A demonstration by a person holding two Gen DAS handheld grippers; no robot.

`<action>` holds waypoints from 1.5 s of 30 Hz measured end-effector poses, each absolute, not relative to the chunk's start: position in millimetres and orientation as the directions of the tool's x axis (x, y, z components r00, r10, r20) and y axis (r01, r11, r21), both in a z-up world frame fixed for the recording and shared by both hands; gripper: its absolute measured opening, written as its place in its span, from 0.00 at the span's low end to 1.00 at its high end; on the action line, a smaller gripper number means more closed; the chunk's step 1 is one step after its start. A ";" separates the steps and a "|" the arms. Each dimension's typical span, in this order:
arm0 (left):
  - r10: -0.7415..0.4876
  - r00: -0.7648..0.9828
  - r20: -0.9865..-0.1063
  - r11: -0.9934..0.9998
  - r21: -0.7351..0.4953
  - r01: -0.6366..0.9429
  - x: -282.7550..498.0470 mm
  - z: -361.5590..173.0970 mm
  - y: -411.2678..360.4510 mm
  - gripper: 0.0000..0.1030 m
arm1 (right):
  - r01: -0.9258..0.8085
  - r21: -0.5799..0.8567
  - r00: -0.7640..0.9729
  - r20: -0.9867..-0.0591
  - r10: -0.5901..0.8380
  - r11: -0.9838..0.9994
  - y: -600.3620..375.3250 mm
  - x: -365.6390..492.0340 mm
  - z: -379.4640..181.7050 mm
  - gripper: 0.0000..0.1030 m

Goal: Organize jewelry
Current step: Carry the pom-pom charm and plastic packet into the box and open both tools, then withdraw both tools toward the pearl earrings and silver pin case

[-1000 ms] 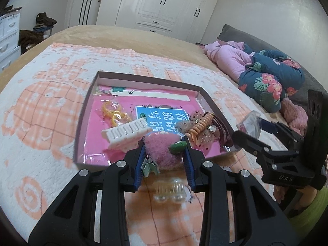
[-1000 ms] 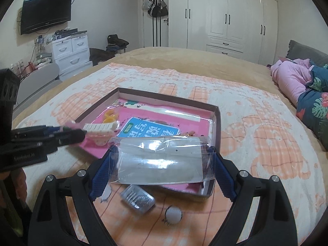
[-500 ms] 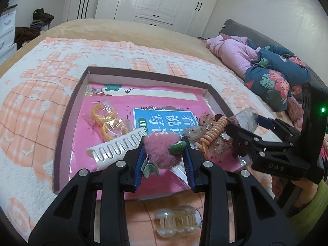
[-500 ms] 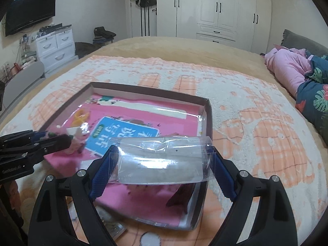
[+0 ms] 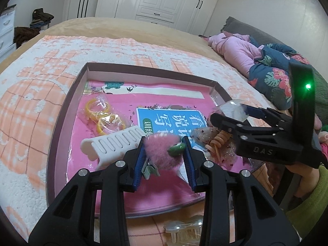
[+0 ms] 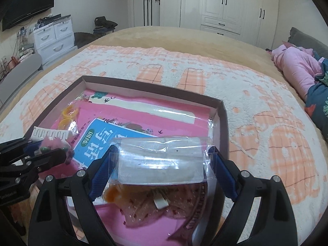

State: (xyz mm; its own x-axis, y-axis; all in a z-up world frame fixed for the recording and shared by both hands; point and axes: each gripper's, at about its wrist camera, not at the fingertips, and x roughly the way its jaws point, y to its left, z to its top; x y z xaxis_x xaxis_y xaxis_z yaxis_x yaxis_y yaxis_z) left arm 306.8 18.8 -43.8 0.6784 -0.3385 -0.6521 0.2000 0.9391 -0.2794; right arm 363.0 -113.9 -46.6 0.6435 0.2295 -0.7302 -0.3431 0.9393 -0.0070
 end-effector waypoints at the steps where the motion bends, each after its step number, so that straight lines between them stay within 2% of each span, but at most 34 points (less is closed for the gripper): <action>1: -0.342 0.677 -0.651 0.938 -0.282 0.202 306.9 -44.0 18.9 0.28 | -0.340 -0.002 0.642 -0.732 0.230 0.940 -114.0 363.7 -47.4 0.85; 10: -0.345 0.678 -0.649 0.937 -0.278 0.211 304.6 -42.1 18.2 0.37 | -0.310 0.047 0.658 -0.710 0.250 0.950 -130.0 352.8 -40.9 0.90; 13: -0.343 0.688 -0.640 0.938 -0.269 0.217 300.5 -38.2 16.6 0.47 | -0.289 0.058 0.678 -0.692 0.247 0.956 -140.8 340.7 -35.6 0.91; 21: -0.330 0.714 -0.617 0.943 -0.246 0.223 283.7 -24.0 12.9 0.60 | -0.259 0.062 0.726 -0.646 0.237 0.964 -162.0 302.5 -22.2 0.93; 26: -0.319 0.733 -0.601 0.947 -0.232 0.222 268.4 -14.7 11.0 0.71 | -0.267 0.038 0.759 -0.607 0.235 0.963 -168.4 275.7 -10.6 0.93; 28: -0.306 0.745 -0.593 0.951 -0.224 0.213 260.9 -9.5 11.1 0.82 | -0.272 0.037 0.770 -0.591 0.241 0.961 -169.8 265.2 -5.1 0.94; 31: -0.289 0.760 -0.582 0.956 -0.212 0.201 250.5 -4.1 11.5 0.87 | -0.279 0.036 0.781 -0.573 0.248 0.960 -173.6 251.0 1.0 0.94; 45: -0.255 0.813 -0.524 0.964 -0.201 0.173 199.1 19.9 22.2 0.89 | -0.293 0.038 0.800 -0.537 0.267 0.955 -185.0 199.3 18.8 0.94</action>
State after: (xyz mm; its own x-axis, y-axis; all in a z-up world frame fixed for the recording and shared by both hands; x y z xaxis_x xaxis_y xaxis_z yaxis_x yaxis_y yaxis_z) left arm 199.1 22.2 19.9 0.8126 -0.2548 -0.5242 0.1726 0.9642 -0.2012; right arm 199.3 -185.0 18.8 0.7999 0.2671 -0.5375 -0.2931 0.9553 0.0385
